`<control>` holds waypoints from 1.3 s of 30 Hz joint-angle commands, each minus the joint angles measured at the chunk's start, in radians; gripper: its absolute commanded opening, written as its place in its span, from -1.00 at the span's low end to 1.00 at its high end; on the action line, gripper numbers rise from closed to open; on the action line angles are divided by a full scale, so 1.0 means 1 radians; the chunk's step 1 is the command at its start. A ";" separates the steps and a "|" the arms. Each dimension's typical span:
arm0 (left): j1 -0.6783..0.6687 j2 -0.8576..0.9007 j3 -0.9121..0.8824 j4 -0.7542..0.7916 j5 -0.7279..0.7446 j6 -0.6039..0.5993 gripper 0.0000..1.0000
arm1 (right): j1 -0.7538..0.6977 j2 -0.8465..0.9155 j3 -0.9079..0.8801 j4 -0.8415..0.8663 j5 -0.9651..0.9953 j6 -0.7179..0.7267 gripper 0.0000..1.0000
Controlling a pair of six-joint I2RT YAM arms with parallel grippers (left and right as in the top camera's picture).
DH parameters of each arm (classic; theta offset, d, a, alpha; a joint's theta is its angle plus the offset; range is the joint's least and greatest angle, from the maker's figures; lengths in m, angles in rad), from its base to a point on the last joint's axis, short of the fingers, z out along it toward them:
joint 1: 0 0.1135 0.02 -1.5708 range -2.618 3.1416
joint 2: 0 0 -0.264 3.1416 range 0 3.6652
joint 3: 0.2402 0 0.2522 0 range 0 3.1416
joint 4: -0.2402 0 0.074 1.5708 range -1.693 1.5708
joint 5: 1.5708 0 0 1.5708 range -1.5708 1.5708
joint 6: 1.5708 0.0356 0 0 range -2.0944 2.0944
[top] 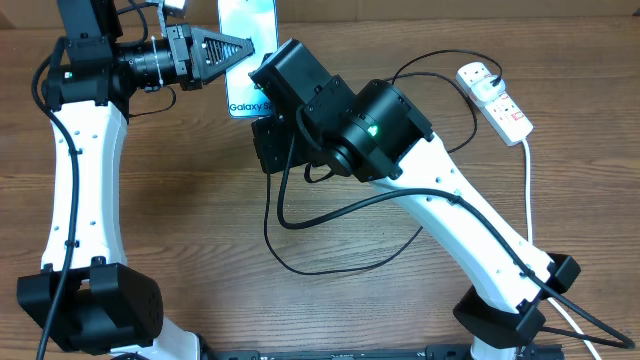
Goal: Plug charger to phone and switch on socket
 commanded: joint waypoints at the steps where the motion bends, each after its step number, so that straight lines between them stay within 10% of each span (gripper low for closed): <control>1: -0.001 -0.006 0.008 0.003 0.031 0.011 -0.92 | -0.005 -0.008 0.002 0.014 -0.032 0.008 -0.93; 39: -0.001 -0.006 0.008 0.027 0.066 -0.045 -0.92 | -0.004 -0.008 0.002 0.024 -0.047 0.061 -0.93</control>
